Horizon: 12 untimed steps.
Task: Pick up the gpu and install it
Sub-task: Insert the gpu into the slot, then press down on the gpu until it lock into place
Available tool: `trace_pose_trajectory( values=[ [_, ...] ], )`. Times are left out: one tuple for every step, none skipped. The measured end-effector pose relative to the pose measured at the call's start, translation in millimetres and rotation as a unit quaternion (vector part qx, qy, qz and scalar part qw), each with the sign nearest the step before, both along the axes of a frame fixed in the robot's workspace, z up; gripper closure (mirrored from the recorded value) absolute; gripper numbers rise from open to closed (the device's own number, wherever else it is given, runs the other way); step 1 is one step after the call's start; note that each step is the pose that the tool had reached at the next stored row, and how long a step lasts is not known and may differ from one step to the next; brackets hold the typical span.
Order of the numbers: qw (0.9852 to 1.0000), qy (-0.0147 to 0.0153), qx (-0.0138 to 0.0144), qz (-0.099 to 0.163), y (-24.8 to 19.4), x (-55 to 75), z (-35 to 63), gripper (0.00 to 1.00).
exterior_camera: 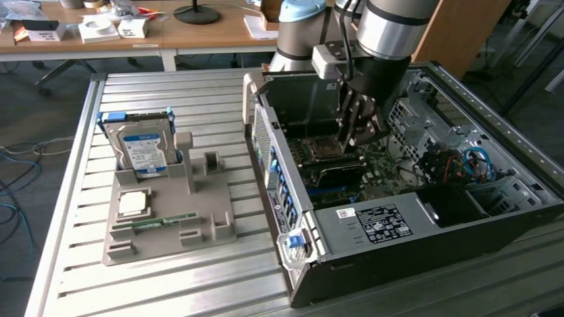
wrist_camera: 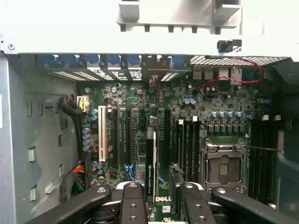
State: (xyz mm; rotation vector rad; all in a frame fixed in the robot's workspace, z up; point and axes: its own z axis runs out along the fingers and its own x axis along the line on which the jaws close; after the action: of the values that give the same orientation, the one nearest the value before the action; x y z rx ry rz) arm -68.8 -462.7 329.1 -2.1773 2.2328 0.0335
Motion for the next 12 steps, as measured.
trace_pose_trajectory(
  values=[
    [1.0, 0.0, 0.0, 0.0, 0.0, 0.0, 0.0, 0.66],
    [1.0, 0.0001, -0.0001, 0.0, 0.0, 0.0, 0.1, 0.66],
    [1.0, 0.0001, -0.0001, 0.0, 0.0, 0.0, 0.1, 0.66],
    [1.0, 0.0001, -0.0001, 0.0, 0.0, 0.0, 0.1, 0.66],
    [1.0, 0.0001, -0.0001, 0.0, 0.0, 0.0, 0.1, 0.66],
    [1.0, 0.0001, -0.0001, 0.0, 0.0, 0.0, 0.1, 0.66],
    [1.0, 0.0001, -0.0001, 0.0, 0.0, 0.0, 0.1, 0.66],
    [1.0, 0.0001, -0.0001, 0.0, 0.0, 0.0, 0.1, 0.66],
    [1.0, 0.0001, -0.0001, 0.0, 0.0, 0.0, 0.1, 0.66],
    [1.0, 0.0001, -0.0001, 0.0, 0.0, 0.0, 0.1, 0.66],
    [1.0, 0.0001, -0.0001, 0.0, 0.0, 0.0, 0.1, 0.66],
    [1.0, 0.0001, -0.0001, 0.0, 0.0, 0.0, 0.1, 0.66]
  ],
)
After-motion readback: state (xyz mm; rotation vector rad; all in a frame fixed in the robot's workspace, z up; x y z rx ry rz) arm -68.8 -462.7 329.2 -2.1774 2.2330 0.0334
